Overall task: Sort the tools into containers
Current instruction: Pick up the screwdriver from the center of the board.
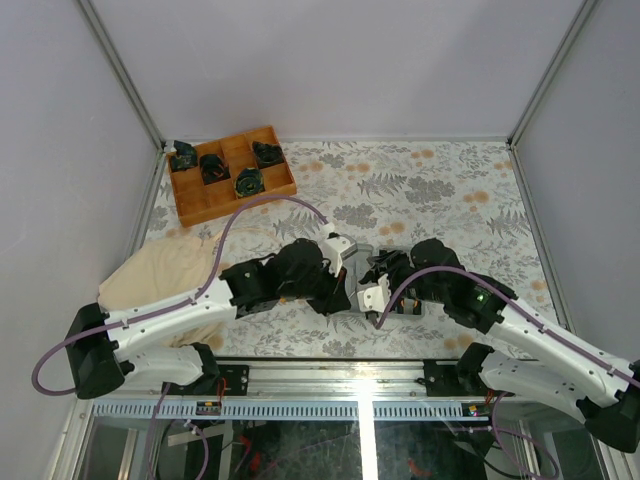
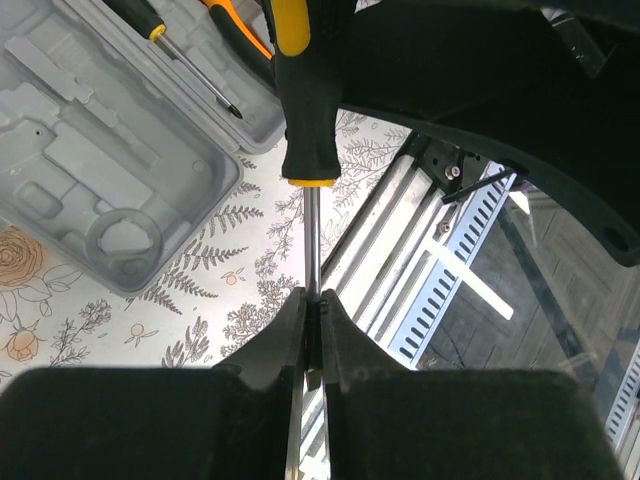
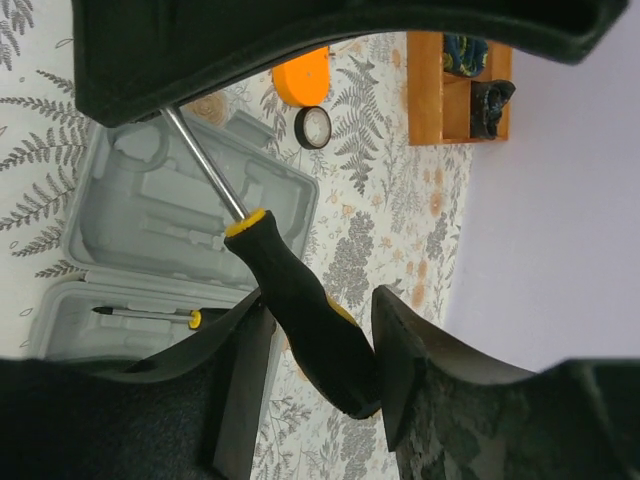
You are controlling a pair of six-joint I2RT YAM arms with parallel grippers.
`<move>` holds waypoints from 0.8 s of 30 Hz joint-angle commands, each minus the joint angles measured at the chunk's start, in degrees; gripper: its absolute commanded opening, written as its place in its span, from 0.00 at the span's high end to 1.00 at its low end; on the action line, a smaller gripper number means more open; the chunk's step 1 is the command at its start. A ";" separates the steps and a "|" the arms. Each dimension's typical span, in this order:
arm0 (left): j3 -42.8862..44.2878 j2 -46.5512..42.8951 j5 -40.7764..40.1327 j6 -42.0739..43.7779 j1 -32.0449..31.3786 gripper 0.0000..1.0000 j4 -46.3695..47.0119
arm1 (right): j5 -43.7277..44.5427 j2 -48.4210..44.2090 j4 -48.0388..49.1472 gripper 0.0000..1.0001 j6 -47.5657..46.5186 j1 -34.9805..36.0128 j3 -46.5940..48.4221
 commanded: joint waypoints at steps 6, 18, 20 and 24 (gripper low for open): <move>6.70 0.04 3.66 7.81 -0.37 1.00 -5.80 | -0.91 0.66 -2.67 0.67 0.97 0.97 3.46; 10.24 -3.82 0.31 9.96 -0.30 0.68 -9.69 | -0.62 2.57 -5.13 0.95 7.50 2.07 5.72; 9.93 -5.27 -0.23 9.22 -0.25 0.57 -8.71 | -0.52 2.58 -4.99 0.95 10.93 2.08 5.84; 9.74 -7.47 -2.46 8.11 -0.24 0.47 -7.64 | -0.14 2.59 -4.63 0.94 17.05 2.08 5.95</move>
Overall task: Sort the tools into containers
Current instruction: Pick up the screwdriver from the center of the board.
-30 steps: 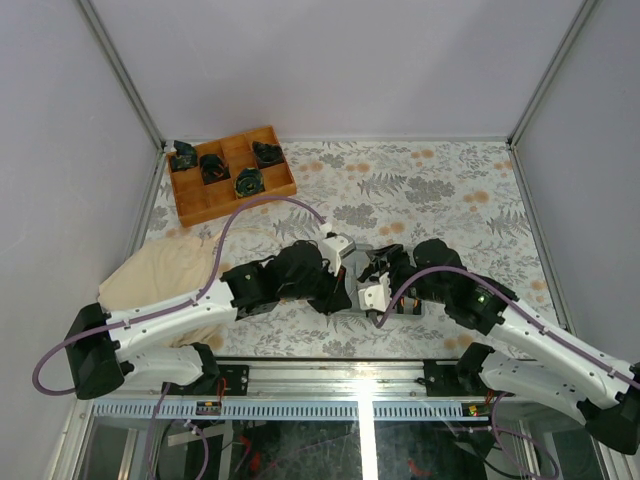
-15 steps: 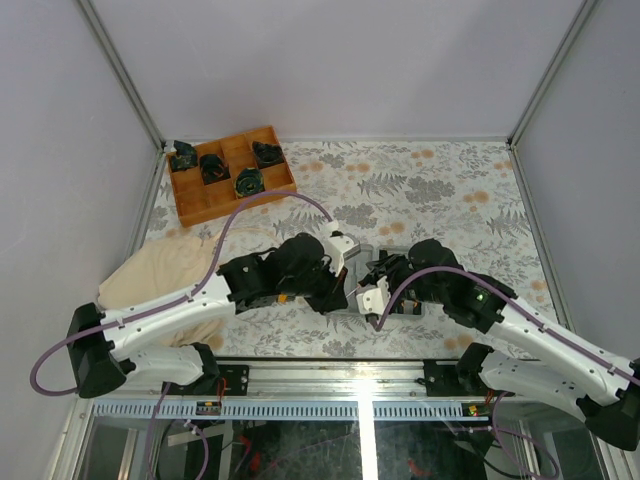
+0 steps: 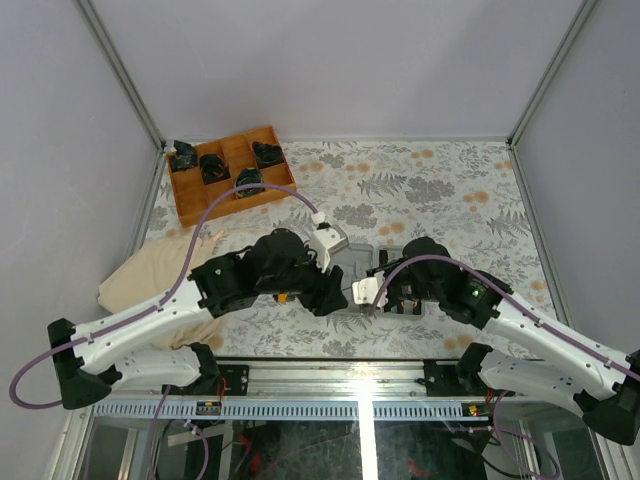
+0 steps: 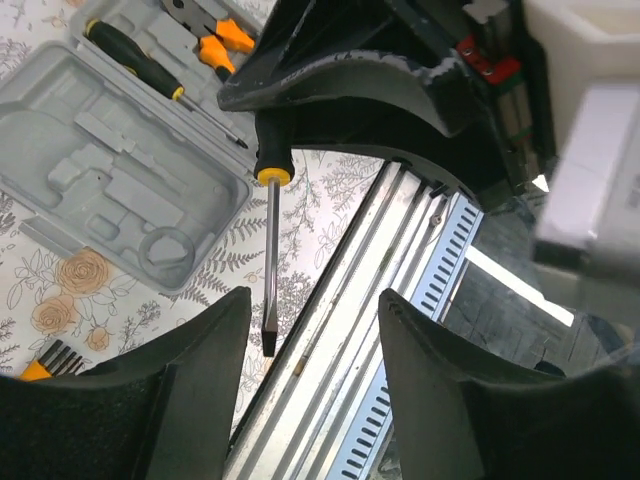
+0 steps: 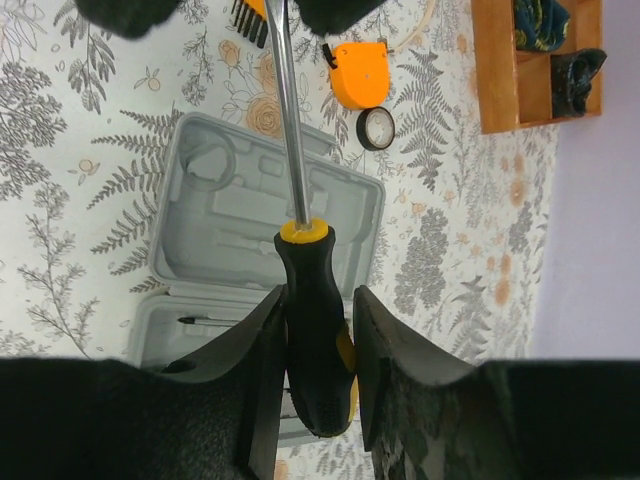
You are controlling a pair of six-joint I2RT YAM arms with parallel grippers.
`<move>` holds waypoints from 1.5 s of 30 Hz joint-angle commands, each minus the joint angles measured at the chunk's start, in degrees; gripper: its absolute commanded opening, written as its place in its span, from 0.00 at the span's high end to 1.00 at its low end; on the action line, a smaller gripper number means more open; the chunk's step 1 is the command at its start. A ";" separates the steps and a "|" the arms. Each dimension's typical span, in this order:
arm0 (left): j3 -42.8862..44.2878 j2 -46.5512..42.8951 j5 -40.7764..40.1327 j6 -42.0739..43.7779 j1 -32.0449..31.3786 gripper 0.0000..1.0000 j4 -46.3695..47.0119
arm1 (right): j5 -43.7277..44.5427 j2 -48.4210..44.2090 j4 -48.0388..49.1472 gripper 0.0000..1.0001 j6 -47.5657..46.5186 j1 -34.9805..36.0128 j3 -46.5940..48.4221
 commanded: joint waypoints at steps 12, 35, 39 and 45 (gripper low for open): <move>-2.70 -12.26 -27.15 -11.00 -0.19 0.41 7.63 | 5.37 -0.20 7.84 0.93 42.34 0.65 -2.15; -11.32 -17.05 -26.45 -27.01 -0.17 0.37 20.68 | -0.49 -5.50 43.75 0.96 96.47 0.63 -15.23; -13.11 -17.14 -25.83 -27.60 -0.15 0.37 24.26 | -5.17 -4.19 48.76 0.96 99.59 0.78 -15.72; -13.32 -16.50 -24.50 -27.45 -0.19 0.46 26.39 | -9.92 -0.37 54.62 0.96 99.67 1.55 -15.92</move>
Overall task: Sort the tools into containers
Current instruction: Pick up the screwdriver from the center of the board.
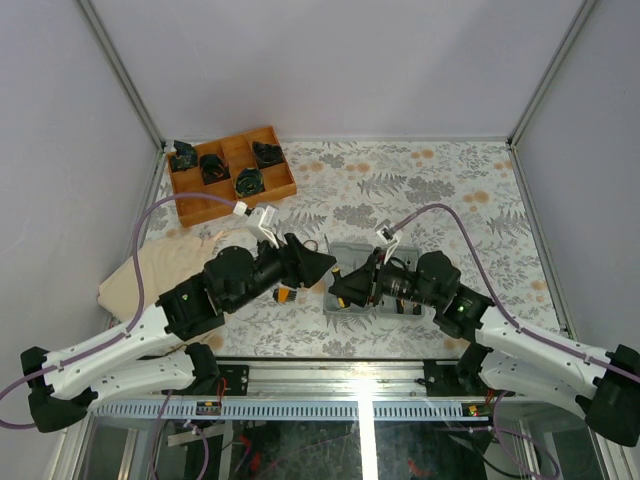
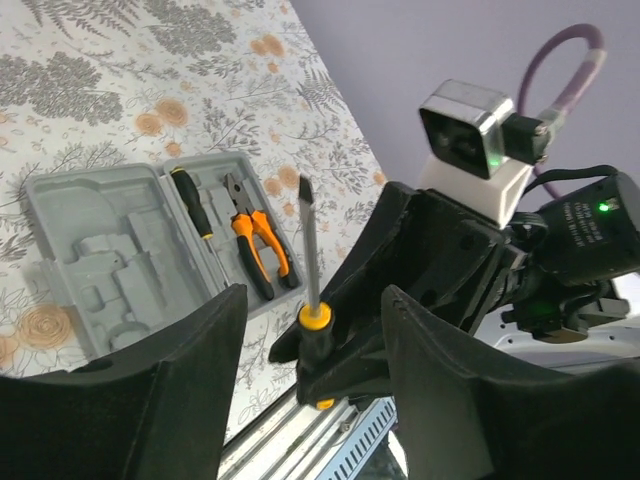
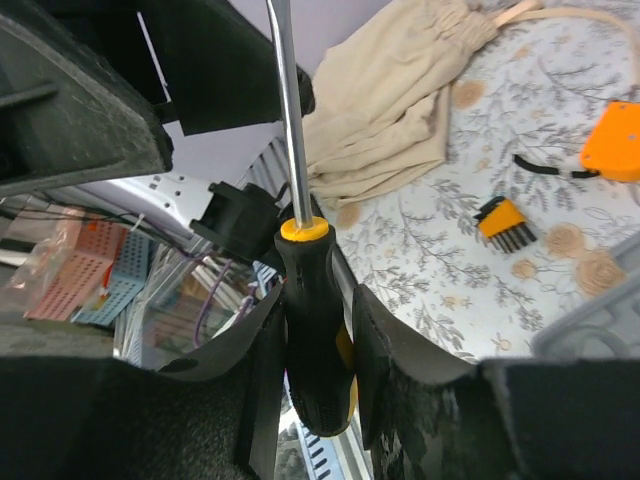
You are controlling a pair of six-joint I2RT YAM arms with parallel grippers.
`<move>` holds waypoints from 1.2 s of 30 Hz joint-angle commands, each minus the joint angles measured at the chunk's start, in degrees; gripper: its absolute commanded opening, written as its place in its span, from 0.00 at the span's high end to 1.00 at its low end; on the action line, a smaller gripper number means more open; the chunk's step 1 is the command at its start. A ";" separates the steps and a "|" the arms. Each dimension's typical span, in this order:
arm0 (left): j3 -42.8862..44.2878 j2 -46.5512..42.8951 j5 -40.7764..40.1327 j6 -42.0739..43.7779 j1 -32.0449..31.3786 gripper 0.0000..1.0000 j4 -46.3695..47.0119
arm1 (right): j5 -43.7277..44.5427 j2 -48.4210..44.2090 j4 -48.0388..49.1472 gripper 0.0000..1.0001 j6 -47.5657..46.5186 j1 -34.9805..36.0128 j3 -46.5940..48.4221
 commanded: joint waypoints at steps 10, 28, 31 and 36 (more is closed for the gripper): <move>0.57 0.18 1.53 0.10 -0.17 0.77 5.82 | -9.19 5.03 15.51 0.94 1.08 2.41 -0.09; 1.96 0.60 2.59 0.27 -0.13 1.00 0.92 | -1.80 -0.92 2.91 0.35 -5.54 2.45 0.58; 2.00 0.61 2.78 -0.30 -0.19 1.00 0.99 | -2.51 -1.94 0.82 0.31 -6.02 2.42 0.21; 3.03 1.35 2.14 0.20 -0.19 1.00 0.14 | -3.02 -4.01 0.17 0.30 -6.00 2.49 -1.94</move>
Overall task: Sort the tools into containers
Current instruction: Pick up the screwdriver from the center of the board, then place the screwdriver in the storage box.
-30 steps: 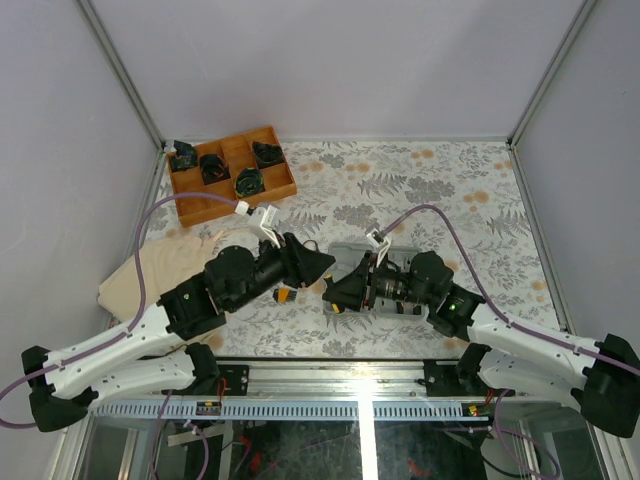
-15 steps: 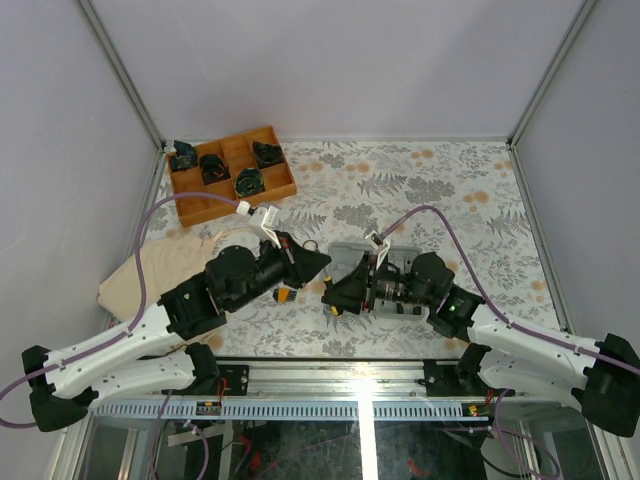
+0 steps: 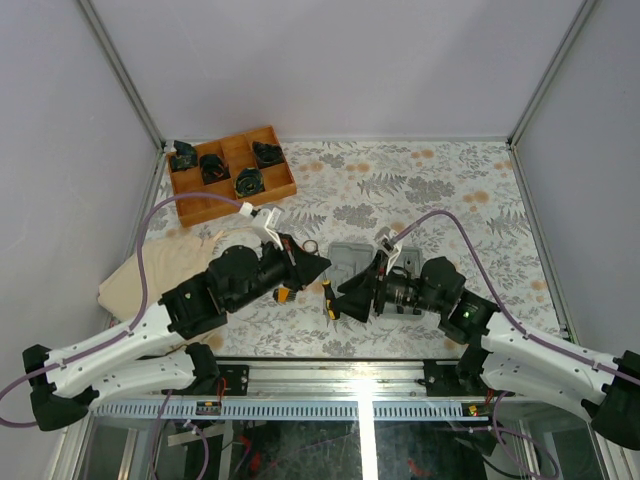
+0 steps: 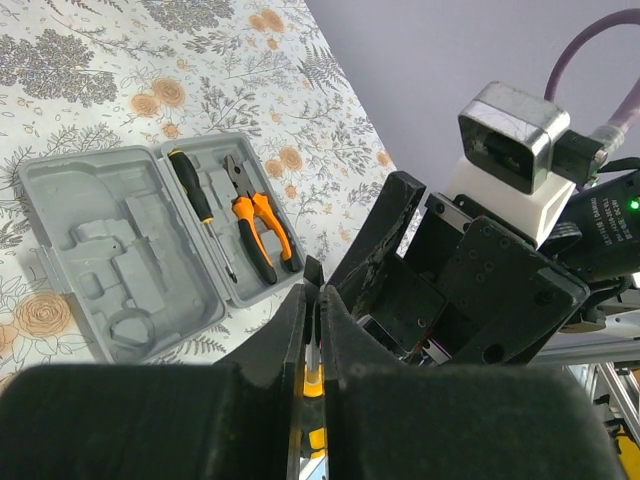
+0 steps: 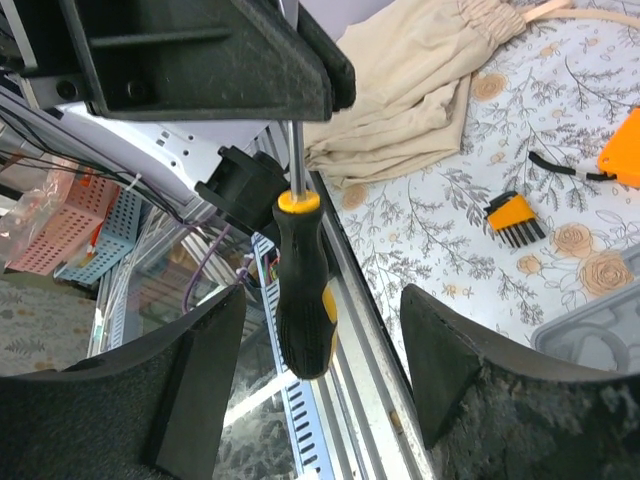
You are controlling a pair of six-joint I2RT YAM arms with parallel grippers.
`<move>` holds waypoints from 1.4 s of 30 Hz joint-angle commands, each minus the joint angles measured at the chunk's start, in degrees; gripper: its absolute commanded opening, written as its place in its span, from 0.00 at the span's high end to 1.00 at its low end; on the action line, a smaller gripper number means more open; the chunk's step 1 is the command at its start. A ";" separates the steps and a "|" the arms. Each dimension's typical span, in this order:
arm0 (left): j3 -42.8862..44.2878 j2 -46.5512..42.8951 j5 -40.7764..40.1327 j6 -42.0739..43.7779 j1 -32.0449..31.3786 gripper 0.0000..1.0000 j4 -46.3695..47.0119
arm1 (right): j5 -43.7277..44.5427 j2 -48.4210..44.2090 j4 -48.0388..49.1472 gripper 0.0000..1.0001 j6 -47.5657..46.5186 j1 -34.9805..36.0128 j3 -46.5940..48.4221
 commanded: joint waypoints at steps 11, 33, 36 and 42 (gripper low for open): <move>3.81 2.98 0.09 0.57 -0.17 1.00 1.18 | -2.59 -0.35 2.19 0.38 -1.20 0.40 -1.68; 1.95 -1.00 -3.98 0.26 -0.19 0.40 -5.00 | 16.42 -3.05 -15.74 1.00 -1.42 0.39 2.06; 1.89 -0.77 -5.39 0.34 -0.18 0.40 -7.32 | 23.22 -3.68 -19.81 1.00 -2.55 0.43 1.76; 1.98 0.53 -6.83 0.99 1.60 0.38 -11.01 | 35.47 -0.04 -37.11 1.00 0.03 0.36 6.23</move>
